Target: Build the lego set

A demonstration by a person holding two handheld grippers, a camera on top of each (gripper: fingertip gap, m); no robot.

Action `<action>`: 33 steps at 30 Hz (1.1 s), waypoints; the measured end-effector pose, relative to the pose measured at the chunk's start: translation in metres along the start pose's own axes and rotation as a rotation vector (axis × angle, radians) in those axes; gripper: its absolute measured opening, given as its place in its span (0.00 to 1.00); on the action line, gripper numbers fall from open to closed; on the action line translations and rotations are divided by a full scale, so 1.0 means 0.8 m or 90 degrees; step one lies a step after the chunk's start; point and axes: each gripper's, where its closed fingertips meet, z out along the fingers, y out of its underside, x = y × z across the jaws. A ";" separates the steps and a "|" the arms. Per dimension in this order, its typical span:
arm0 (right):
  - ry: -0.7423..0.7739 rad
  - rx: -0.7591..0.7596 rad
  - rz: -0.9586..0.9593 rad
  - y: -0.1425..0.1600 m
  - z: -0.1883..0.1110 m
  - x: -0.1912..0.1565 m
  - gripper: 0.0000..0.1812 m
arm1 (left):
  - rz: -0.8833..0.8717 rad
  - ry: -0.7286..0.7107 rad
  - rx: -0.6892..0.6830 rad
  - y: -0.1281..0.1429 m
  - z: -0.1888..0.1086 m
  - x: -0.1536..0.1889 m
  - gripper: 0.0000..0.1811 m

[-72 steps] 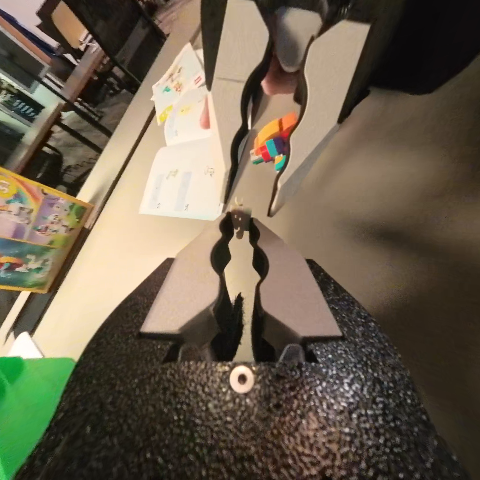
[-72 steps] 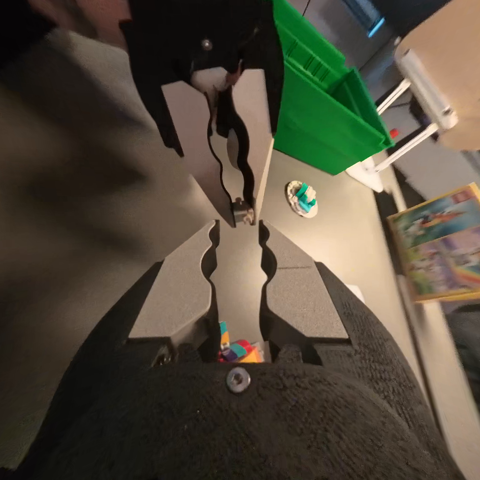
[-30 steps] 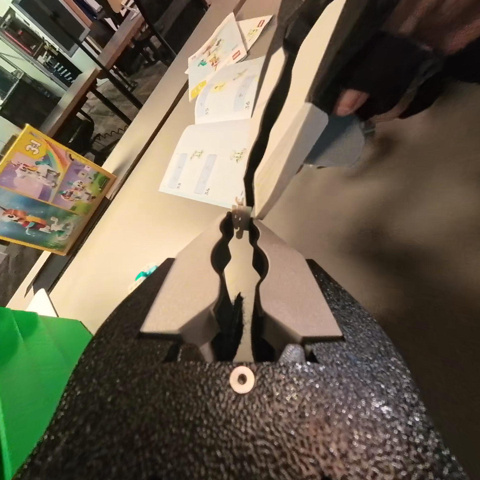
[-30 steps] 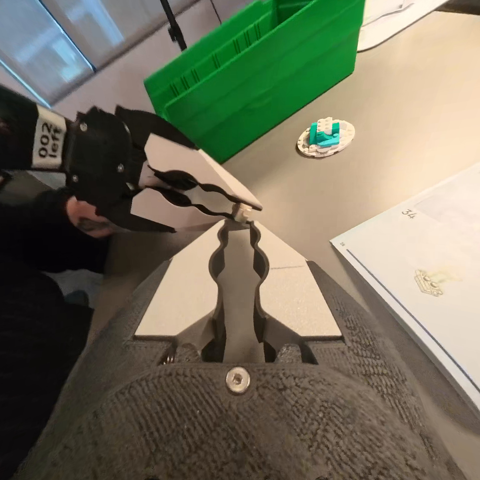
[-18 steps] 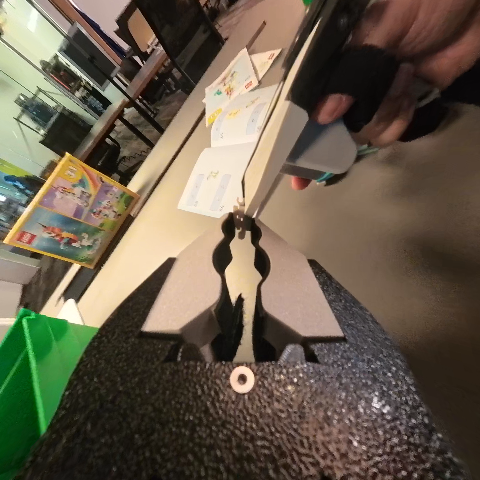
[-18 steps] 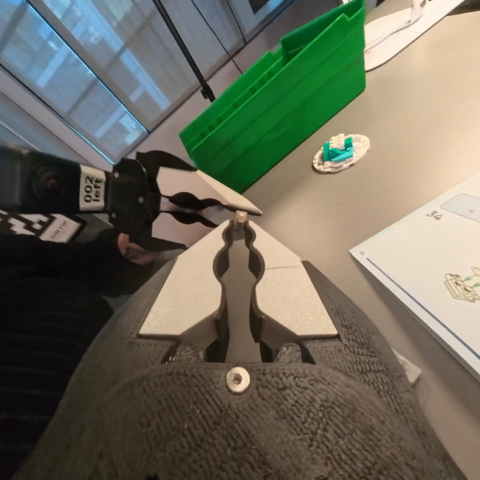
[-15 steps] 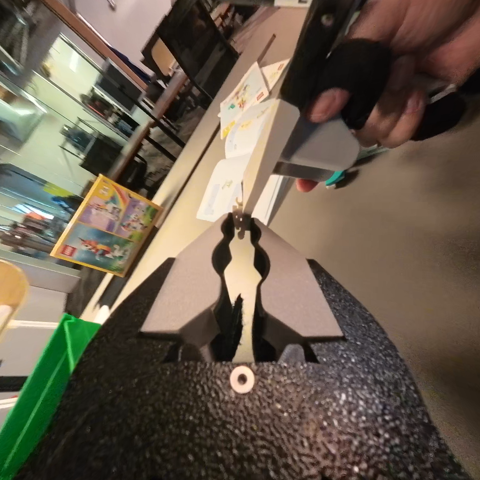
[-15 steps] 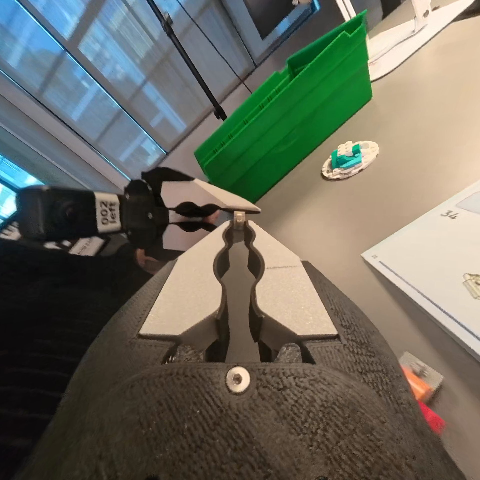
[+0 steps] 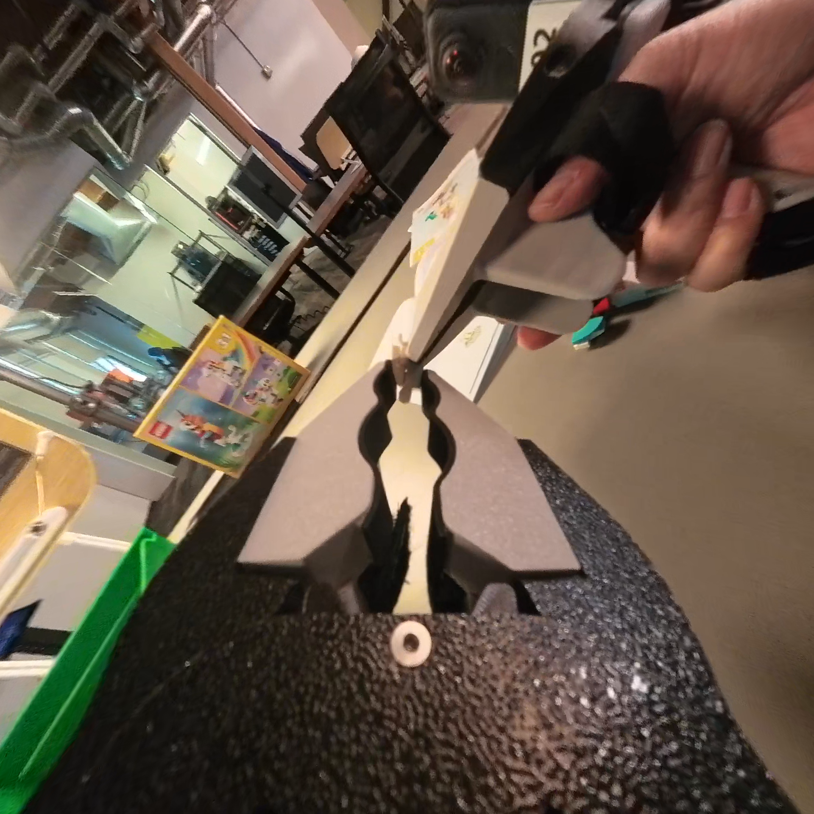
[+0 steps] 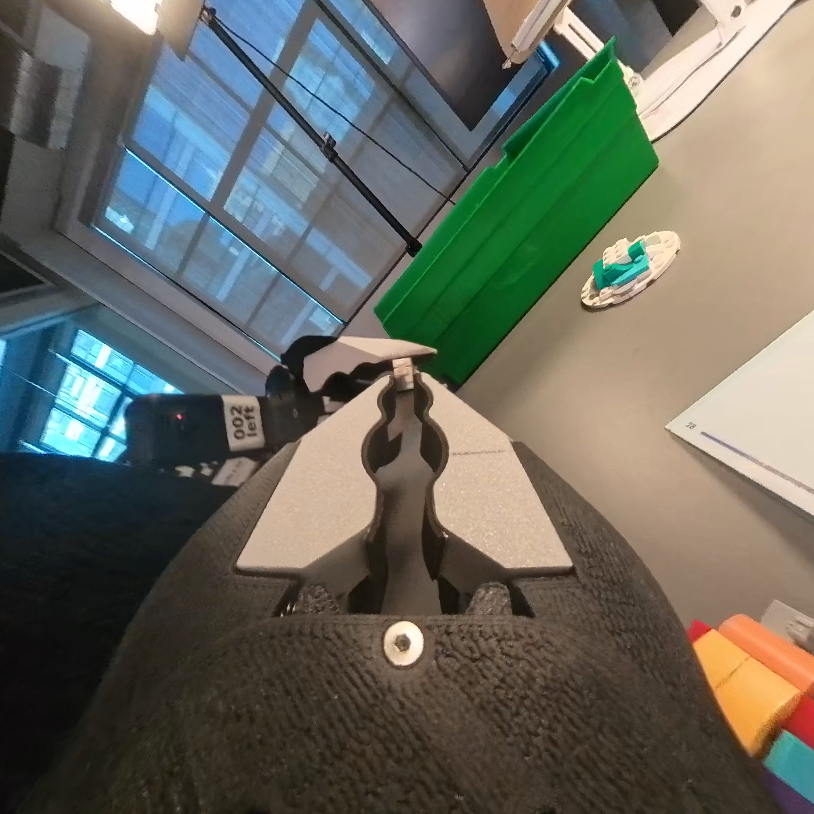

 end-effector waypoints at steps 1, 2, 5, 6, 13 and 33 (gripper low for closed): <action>0.006 -0.003 -0.023 0.000 0.000 0.000 0.03 | -0.011 0.015 0.002 -0.001 0.000 0.001 0.05; 0.010 -0.007 -0.044 -0.001 -0.001 -0.001 0.03 | -0.022 0.025 0.005 -0.002 0.000 0.000 0.05; 0.032 -0.025 -0.158 -0.001 -0.002 -0.002 0.03 | -0.048 0.072 -0.004 -0.002 0.000 0.001 0.05; 0.047 -0.035 -0.223 -0.001 -0.003 -0.003 0.04 | -0.059 0.093 -0.010 -0.002 0.000 0.004 0.05; 0.076 -0.165 -0.750 0.018 -0.016 -0.019 0.14 | -0.139 0.284 -0.001 -0.012 -0.016 0.030 0.05; 0.065 -0.317 -0.848 0.063 -0.020 0.000 0.06 | -0.081 0.397 -0.076 0.009 -0.026 0.071 0.05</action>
